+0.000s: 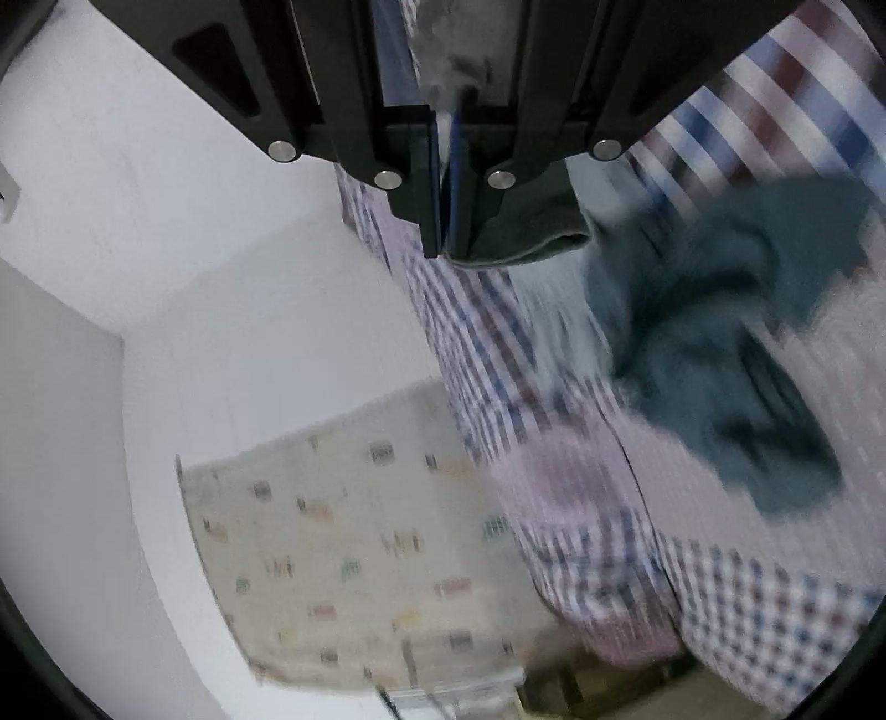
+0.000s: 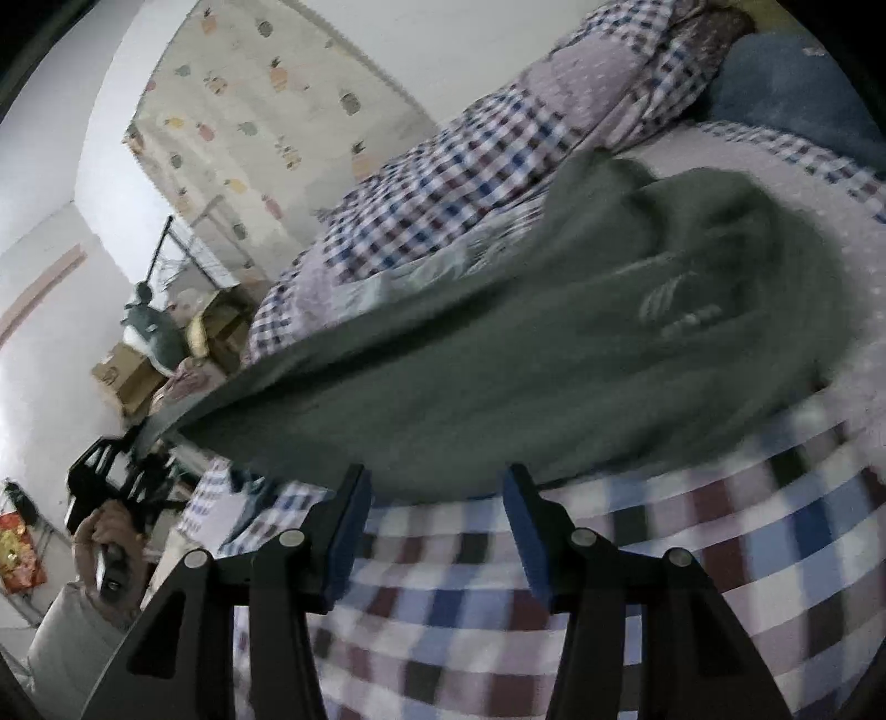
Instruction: Fold clothes
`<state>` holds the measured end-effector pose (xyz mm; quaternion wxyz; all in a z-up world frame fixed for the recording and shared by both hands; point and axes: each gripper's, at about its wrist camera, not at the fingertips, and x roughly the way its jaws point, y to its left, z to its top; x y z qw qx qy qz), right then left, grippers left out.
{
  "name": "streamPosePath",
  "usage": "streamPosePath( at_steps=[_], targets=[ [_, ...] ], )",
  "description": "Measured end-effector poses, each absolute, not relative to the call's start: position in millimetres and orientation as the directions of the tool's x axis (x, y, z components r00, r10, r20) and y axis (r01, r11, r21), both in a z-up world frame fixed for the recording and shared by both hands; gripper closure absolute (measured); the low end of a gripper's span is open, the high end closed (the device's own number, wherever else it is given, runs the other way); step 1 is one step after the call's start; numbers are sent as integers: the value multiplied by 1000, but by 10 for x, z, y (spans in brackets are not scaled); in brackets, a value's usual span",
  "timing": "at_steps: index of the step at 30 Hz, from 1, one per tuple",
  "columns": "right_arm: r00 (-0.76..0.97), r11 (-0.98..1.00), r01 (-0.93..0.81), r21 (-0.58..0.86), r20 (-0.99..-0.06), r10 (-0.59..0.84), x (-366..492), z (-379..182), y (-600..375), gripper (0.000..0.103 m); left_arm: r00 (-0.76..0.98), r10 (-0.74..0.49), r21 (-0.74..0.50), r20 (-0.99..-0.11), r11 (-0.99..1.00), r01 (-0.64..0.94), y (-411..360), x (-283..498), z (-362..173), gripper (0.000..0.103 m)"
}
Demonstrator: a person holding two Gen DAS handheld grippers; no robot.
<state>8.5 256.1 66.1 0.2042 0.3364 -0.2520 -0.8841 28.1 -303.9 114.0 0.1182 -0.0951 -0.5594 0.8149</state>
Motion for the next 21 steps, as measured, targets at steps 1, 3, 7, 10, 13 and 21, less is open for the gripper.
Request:
streamPosePath(
  at_steps=[1, 3, 7, 10, 13, 21],
  targets=[
    [-701, -793, 178, 583, -490, -518, 81, 668, 2651, 49, -963, 268, -935, -24, -346, -73, -3151, 309, 1133, 102],
    [-725, -799, 148, 583, -486, -488, 83, 692, 2828, 49, -982, 187, -935, -34, -352, -34, -3402, 391, 1108, 102],
    [-771, -805, 76, 589, -477, -421, 105, 747, 3188, 48, -996, 52, -922, -73, -384, 47, -3826, 620, 1082, 102],
    [-778, -786, 30, 618, -479, -406, 90, 722, 3340, 46, -995, -25, -913, -99, -395, 101, -4014, 736, 1032, 103],
    [-756, -773, -5, 635, -508, -412, 27, 637, 3386, 46, -988, -45, -905, -148, -397, 153, -4092, 734, 946, 103],
    [-686, -850, -44, 525, -634, -357, -89, 457, 3186, 46, -967, 88, -843, -237, -514, 160, -3678, 478, 936, 100]
  ],
)
